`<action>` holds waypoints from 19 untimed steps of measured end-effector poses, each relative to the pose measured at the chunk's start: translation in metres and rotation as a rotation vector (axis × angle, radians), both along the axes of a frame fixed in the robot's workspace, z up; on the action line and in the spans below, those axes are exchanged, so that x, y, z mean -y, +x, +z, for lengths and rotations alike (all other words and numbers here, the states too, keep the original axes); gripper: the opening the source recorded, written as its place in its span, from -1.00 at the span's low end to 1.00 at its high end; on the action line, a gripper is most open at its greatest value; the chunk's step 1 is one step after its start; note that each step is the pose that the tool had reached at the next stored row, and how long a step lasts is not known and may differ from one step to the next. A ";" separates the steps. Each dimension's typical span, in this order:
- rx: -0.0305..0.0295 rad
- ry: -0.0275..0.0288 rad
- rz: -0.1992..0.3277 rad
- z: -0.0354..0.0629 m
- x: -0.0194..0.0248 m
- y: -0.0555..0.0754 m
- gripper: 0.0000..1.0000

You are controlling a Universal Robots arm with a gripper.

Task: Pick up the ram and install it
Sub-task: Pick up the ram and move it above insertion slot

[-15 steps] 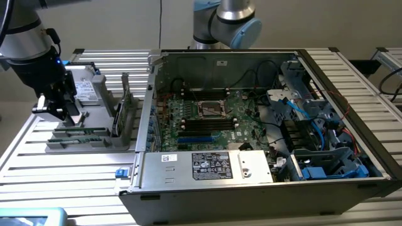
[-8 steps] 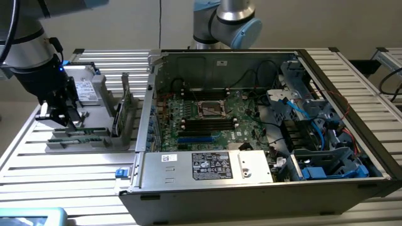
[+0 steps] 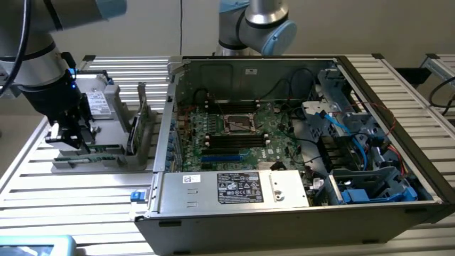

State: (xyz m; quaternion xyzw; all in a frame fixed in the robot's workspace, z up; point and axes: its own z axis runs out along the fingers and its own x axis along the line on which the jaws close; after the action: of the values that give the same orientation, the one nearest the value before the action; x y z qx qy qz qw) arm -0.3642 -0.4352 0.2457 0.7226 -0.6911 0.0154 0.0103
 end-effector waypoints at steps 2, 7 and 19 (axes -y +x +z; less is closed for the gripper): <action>-0.0002 0.0013 0.000 -0.0036 0.0003 0.000 -0.15; -0.0019 0.0098 0.002 -0.0118 0.0010 0.000 -0.15; -0.0222 0.0340 0.003 -0.0244 0.0016 -0.001 -0.15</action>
State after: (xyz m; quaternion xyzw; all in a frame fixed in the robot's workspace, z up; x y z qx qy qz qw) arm -0.3652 -0.4369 0.2213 0.7238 -0.6900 -0.0044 0.0057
